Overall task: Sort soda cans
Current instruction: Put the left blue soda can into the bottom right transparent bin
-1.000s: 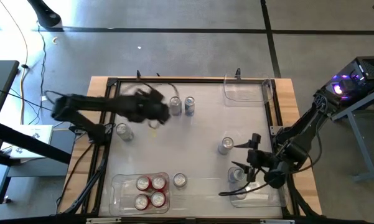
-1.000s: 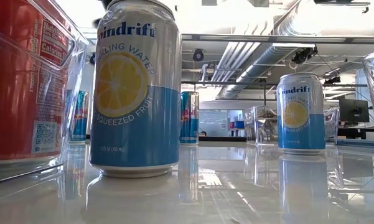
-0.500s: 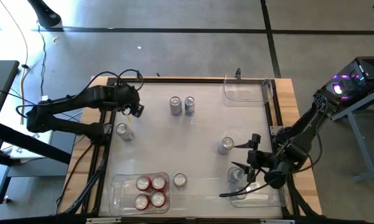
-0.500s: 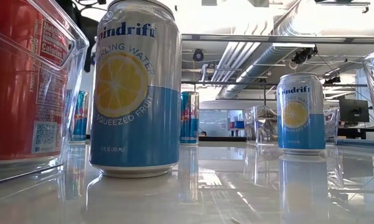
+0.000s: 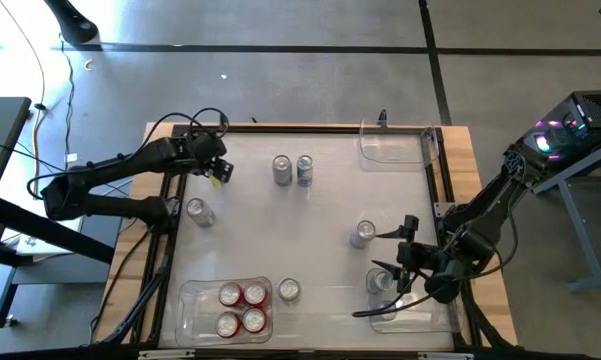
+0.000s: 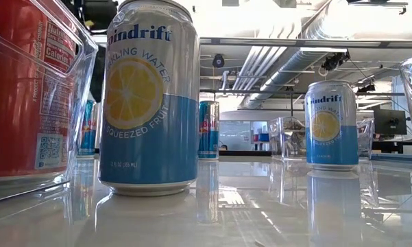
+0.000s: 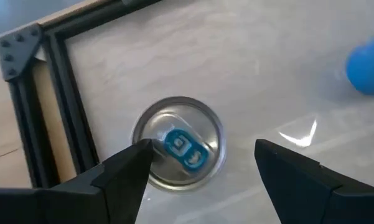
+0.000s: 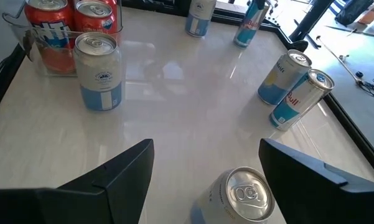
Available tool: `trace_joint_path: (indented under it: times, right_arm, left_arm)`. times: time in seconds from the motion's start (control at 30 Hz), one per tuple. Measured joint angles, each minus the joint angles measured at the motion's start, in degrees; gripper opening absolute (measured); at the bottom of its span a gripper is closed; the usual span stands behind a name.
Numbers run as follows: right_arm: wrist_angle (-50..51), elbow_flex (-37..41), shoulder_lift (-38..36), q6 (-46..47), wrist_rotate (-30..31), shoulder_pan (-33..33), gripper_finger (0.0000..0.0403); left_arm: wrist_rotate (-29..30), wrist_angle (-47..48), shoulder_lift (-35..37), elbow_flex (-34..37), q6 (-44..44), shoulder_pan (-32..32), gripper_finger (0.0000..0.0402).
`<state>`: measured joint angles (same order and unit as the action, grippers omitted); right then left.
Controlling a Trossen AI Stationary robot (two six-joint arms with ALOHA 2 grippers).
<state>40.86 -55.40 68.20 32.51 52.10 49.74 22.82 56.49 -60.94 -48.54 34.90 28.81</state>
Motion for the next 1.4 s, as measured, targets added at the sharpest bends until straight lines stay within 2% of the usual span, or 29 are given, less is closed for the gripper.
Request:
trace_joint_path:
  times: [0.17,0.47,0.7,0.83,1.03,1.23,1.4]
  right_arm:
    - [0.0,0.0,0.0,0.0,0.0,0.0,0.0286]
    - [0.0,0.0,0.0,0.5,0.0,0.0,0.0286]
    - [0.0,0.0,0.0,0.5,0.0,0.0,0.0286]
    - [0.0,0.0,0.0,0.5,0.0,0.0,0.0286]
    - [0.0,0.0,0.0,0.5,0.0,0.0,0.0286]
    - [0.0,0.0,0.0,0.5,0.0,0.0,0.0286]
    - [0.0,0.0,0.0,0.5,0.0,0.0,0.0286]
  left_arm:
    - [2.4,-2.5,0.1,1.9,-2.2,1.3,0.0280]
    - [2.0,-3.8,0.1,2.6,-2.3,0.6,0.0280]
    - [1.7,-1.8,0.3,-0.3,-1.2,-1.8,0.0280]
    - [3.8,-0.5,0.3,-1.2,-0.5,-1.6,0.0280]
    - [5.2,-0.4,0.3,1.6,-1.0,-0.5,0.0280]
    - [9.8,-2.0,0.3,4.8,-0.8,-0.3,0.0280]
    - [9.8,-4.3,0.3,5.0,-0.8,-0.5,0.0280]
